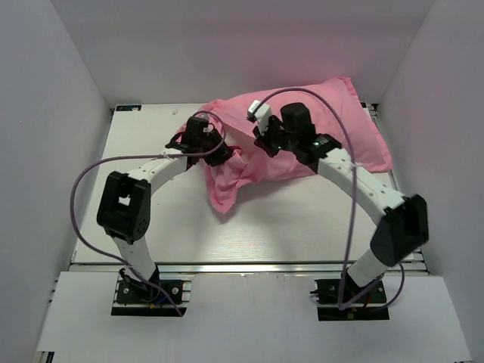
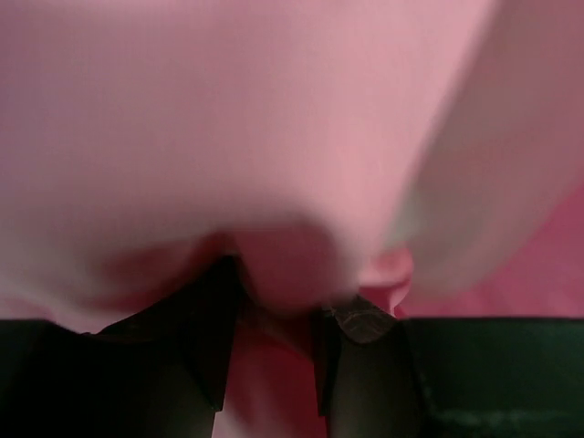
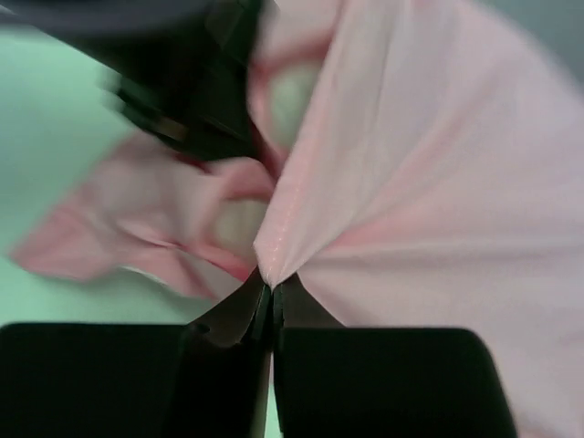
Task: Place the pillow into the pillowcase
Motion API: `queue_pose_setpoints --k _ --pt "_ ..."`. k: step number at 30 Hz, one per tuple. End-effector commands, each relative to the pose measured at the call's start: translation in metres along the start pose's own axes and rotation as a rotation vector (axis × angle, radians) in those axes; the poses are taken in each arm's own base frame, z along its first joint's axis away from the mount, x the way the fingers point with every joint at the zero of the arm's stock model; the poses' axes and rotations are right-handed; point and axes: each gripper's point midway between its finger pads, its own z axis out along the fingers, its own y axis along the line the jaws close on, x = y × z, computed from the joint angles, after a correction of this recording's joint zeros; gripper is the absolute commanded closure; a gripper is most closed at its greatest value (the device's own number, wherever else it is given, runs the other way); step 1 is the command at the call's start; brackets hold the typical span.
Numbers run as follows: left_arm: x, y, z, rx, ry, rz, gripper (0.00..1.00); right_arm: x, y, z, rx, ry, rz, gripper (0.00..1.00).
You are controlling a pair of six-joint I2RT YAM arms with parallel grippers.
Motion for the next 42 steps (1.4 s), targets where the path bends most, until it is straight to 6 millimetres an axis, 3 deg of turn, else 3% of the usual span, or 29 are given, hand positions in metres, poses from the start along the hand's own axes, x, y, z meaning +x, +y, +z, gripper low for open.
queue_pose_setpoints --k 1,3,5,7,9,10,12,13,14,15,17,18,19,20,21,23,24,25,27,28,29,31,34,38,39,40,42 --pt "-0.011 -0.020 0.019 0.035 -0.020 0.016 0.54 -0.079 0.039 -0.064 -0.194 -0.254 0.005 1.00" --pt "-0.017 -0.023 0.027 0.013 -0.032 0.003 0.54 -0.098 0.062 -0.082 -0.296 -0.333 -0.014 1.00" --pt "-0.020 -0.024 0.036 0.006 -0.030 -0.009 0.52 -0.105 0.083 -0.088 -0.371 -0.359 -0.005 1.00" --pt "-0.024 -0.027 0.034 0.008 -0.040 -0.013 0.48 -0.097 0.098 -0.075 -0.427 -0.317 0.040 1.00" --pt "-0.026 -0.030 0.024 0.008 -0.052 -0.015 0.39 -0.079 0.115 -0.063 -0.498 -0.247 0.086 1.00" --pt "-0.031 -0.030 0.015 0.002 -0.080 -0.014 0.35 -0.063 0.126 -0.052 -0.553 -0.196 0.134 0.95" --pt "-0.044 -0.040 -0.022 0.044 -0.149 -0.014 0.29 -0.035 0.146 -0.047 -0.662 -0.105 0.195 0.78" --pt "-0.050 -0.042 -0.039 0.057 -0.178 -0.021 0.27 -0.022 0.152 -0.040 -0.692 -0.069 0.217 0.67" --pt "-0.056 -0.043 -0.056 0.062 -0.212 -0.025 0.24 -0.016 0.155 -0.039 -0.701 -0.053 0.221 0.49" --pt "-0.060 -0.049 -0.094 0.082 -0.262 -0.024 0.18 -0.013 0.156 -0.038 -0.710 -0.049 0.211 0.42" --pt "-0.074 -0.042 -0.136 0.049 -0.361 -0.026 0.10 -0.019 0.149 -0.041 -0.679 -0.079 0.155 0.23" --pt "-0.078 -0.033 -0.211 0.002 -0.494 -0.018 0.02 -0.040 0.124 -0.044 -0.565 -0.137 0.032 0.15" --pt "-0.078 -0.033 -0.211 0.002 -0.496 -0.018 0.02 -0.041 0.124 -0.047 -0.565 -0.137 0.032 0.15" --pt "-0.078 -0.029 -0.228 -0.023 -0.528 0.000 0.02 -0.046 0.116 -0.049 -0.521 -0.143 -0.001 0.11" --pt "-0.075 -0.020 -0.257 -0.065 -0.586 -0.005 0.02 -0.050 0.101 -0.048 -0.444 -0.147 -0.052 0.11" --pt "-0.070 -0.010 -0.279 -0.102 -0.620 -0.004 0.02 -0.061 0.086 -0.053 -0.339 -0.191 -0.122 0.11" --pt "-0.063 0.000 -0.286 -0.140 -0.615 -0.008 0.02 -0.058 0.068 -0.050 -0.205 -0.167 -0.146 0.11" --pt "-0.058 0.001 -0.298 -0.132 -0.628 -0.018 0.02 -0.047 0.075 -0.048 -0.167 -0.153 -0.211 0.10" --pt "-0.045 0.007 -0.301 -0.137 -0.597 -0.032 0.02 -0.035 0.065 -0.041 -0.057 -0.135 -0.319 0.10" --pt "-0.038 0.009 -0.302 -0.127 -0.587 -0.050 0.02 -0.030 0.070 -0.039 -0.044 -0.133 -0.376 0.10" --pt "-0.033 0.011 -0.302 -0.122 -0.575 -0.059 0.02 -0.011 0.075 -0.032 -0.039 -0.106 -0.394 0.10" --pt "-0.022 0.012 -0.302 -0.090 -0.556 -0.078 0.02 0.006 0.084 -0.021 -0.054 -0.069 -0.440 0.11" --pt "-0.016 0.013 -0.306 -0.071 -0.556 -0.097 0.03 0.039 0.081 0.007 0.002 0.035 -0.472 0.11" --pt "-0.009 0.018 -0.319 -0.064 -0.580 -0.121 0.03 0.062 0.052 0.049 0.143 0.119 -0.582 0.11" --pt "-0.008 0.019 -0.320 -0.063 -0.578 -0.125 0.03 0.081 0.040 0.064 0.212 0.176 -0.617 0.11" --pt "-0.005 0.020 -0.320 -0.063 -0.575 -0.136 0.03 0.068 0.019 0.073 0.308 0.124 -0.636 0.11" --pt "-0.002 0.022 -0.323 -0.056 -0.577 -0.146 0.03 0.072 -0.005 0.094 0.395 0.160 -0.690 0.11"
